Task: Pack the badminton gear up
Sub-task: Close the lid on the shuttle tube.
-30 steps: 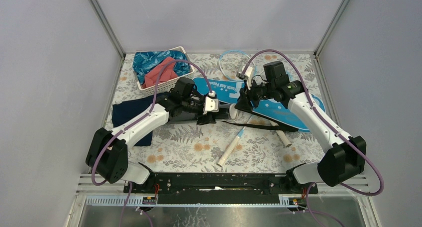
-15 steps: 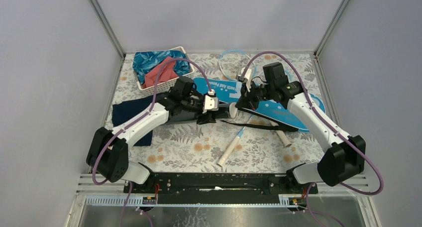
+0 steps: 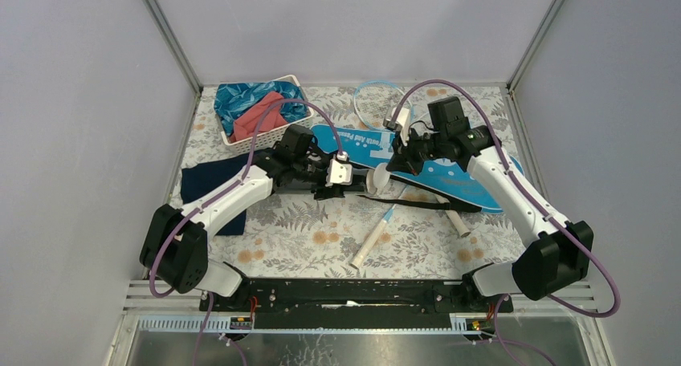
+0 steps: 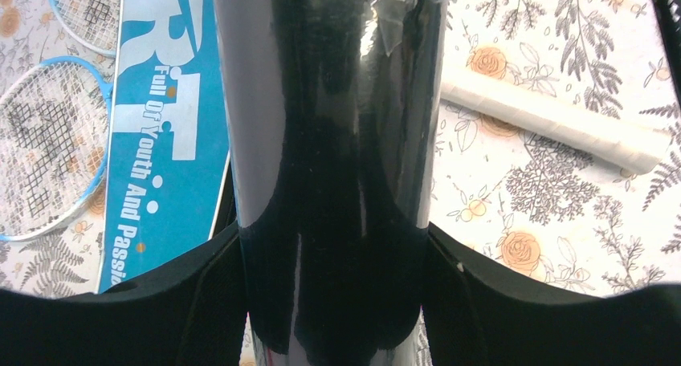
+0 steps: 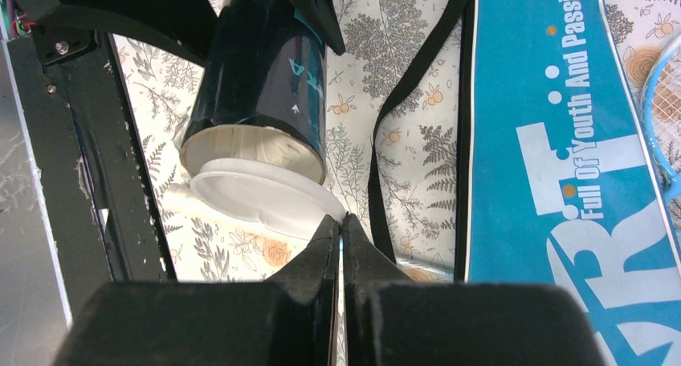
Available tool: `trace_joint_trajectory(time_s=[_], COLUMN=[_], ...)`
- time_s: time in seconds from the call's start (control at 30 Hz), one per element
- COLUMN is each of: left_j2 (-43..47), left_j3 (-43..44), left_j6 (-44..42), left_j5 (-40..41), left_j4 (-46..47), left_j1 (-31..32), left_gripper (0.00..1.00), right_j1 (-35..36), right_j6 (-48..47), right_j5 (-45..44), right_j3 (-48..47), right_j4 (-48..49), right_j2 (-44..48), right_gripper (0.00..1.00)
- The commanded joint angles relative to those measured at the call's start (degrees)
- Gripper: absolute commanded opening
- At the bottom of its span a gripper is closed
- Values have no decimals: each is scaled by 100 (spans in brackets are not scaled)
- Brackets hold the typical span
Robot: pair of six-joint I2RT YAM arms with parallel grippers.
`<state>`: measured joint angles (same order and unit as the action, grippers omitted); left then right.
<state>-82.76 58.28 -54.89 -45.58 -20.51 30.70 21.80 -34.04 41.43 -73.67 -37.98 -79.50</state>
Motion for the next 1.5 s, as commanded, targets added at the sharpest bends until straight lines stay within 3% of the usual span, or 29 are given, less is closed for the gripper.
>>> trace_joint_trajectory(time_s=[0.0, 0.17, 0.5, 0.93, 1.47], left_j2=[98, 69, 105, 200, 164], left_j3=[107, 221, 163, 129, 69], left_j6=[-535, -303, -9, -77, 349], left_j5=[137, 13, 23, -90, 21], left_j4=[-43, -28, 135, 127, 408], left_j1=[-29, -1, 103, 129, 239], left_gripper=[0, 0, 0, 0, 0], right_j1=[-47, 15, 418, 498, 595], right_j6=[-391, -170, 755, 452, 1227], right_j5=[173, 368, -293, -414, -530], right_j3=[-349, -323, -226, -310, -47], right_j4=[-605, -584, 87, -251, 311], right_j2=[40, -140, -225, -452, -312], right_gripper=[0, 0, 0, 0, 0])
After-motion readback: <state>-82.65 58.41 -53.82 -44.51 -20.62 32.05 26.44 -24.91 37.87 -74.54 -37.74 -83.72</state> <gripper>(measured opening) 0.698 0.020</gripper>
